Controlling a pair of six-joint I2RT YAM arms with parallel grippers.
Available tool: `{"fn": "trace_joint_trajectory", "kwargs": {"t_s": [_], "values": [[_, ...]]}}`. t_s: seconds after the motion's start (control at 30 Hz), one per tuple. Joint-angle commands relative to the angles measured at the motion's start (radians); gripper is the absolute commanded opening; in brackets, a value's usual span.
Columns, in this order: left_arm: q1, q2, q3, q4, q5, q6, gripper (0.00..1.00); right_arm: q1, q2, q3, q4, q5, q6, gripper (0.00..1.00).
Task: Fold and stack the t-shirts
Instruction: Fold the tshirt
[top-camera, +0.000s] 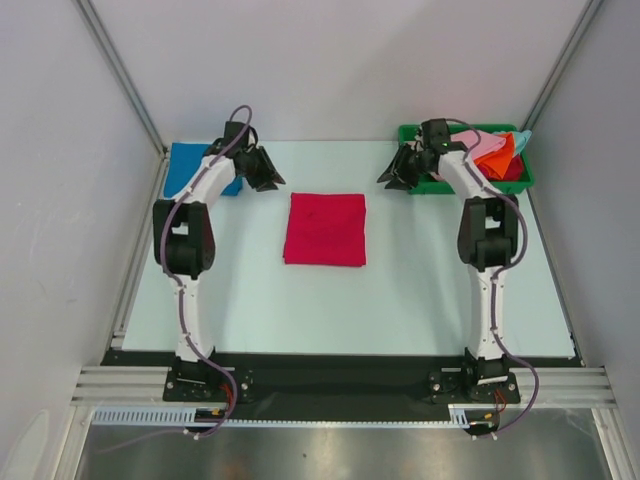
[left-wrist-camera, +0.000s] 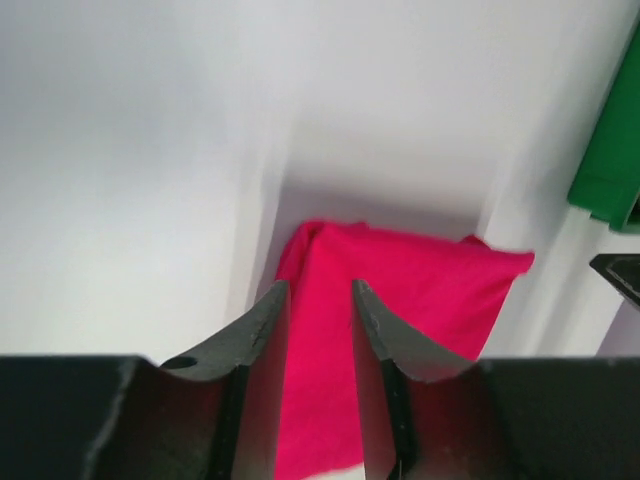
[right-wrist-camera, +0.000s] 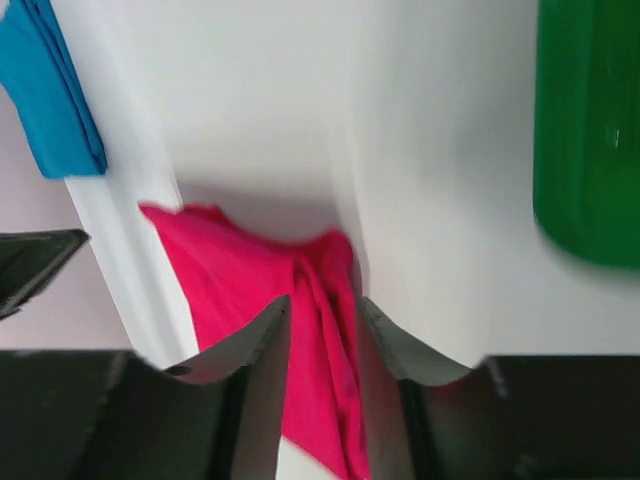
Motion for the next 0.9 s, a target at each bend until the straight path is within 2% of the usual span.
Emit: {"fn": "trace_joint_trajectory", "kwargs": {"t_s": [0.0, 0.03, 0.1, 0.13, 0.17, 0.2, 0.23, 0.27, 0.33, 0.37, 0.43, 0.53, 0.57, 0.67, 0.87], "values": [[-0.007, -0.276, -0.151, 0.061, -0.066, 0.071, 0.36, 0.030, -0.295, -0.276, 0.139, 0.037, -0.036, 0.36], [-0.010, -0.309, -0.191, 0.088, -0.023, 0.064, 0.36, 0.041, -0.337, -0.345, 0.195, 0.037, -0.021, 0.34], [-0.025, -0.401, -0.331, 0.227, 0.032, 0.002, 0.34, 0.084, -0.437, -0.524, 0.350, 0.051, 0.025, 0.23], [-0.033, -0.421, -0.433, 0.294, 0.101, -0.024, 0.31, 0.098, -0.455, -0.573, 0.409, 0.034, 0.057, 0.20], [-0.053, -0.440, -0.475, 0.415, 0.124, -0.050, 0.30, 0.110, -0.463, -0.620, 0.532, 0.019, 0.121, 0.17], [-0.065, -0.450, -0.512, 0.463, 0.135, -0.090, 0.30, 0.127, -0.465, -0.681, 0.587, 0.010, 0.161, 0.16], [-0.079, -0.456, -0.570, 0.505, 0.153, -0.112, 0.30, 0.153, -0.454, -0.715, 0.650, -0.002, 0.197, 0.15], [-0.096, -0.452, -0.602, 0.620, 0.172, -0.136, 0.30, 0.165, -0.445, -0.742, 0.789, -0.004, 0.230, 0.14], [-0.108, -0.420, -0.696, 0.759, 0.195, -0.234, 0.29, 0.190, -0.393, -0.785, 0.891, -0.003, 0.312, 0.14], [-0.110, -0.405, -0.725, 0.898, 0.205, -0.265, 0.29, 0.193, -0.370, -0.789, 0.980, 0.002, 0.329, 0.13], [-0.108, -0.331, -0.765, 0.997, 0.215, -0.334, 0.28, 0.198, -0.293, -0.791, 1.065, 0.002, 0.364, 0.13], [-0.102, -0.233, -0.762, 1.210, 0.236, -0.400, 0.25, 0.190, -0.168, -0.762, 1.255, -0.030, 0.424, 0.12], [-0.101, -0.164, -0.758, 1.255, 0.245, -0.426, 0.24, 0.181, -0.137, -0.745, 1.267, -0.036, 0.428, 0.11], [-0.084, -0.048, -0.704, 1.312, 0.241, -0.455, 0.21, 0.150, -0.028, -0.684, 1.309, -0.056, 0.442, 0.11], [-0.039, 0.092, -0.617, 1.378, 0.235, -0.491, 0.21, 0.087, 0.063, -0.616, 1.286, -0.061, 0.435, 0.11]]}}
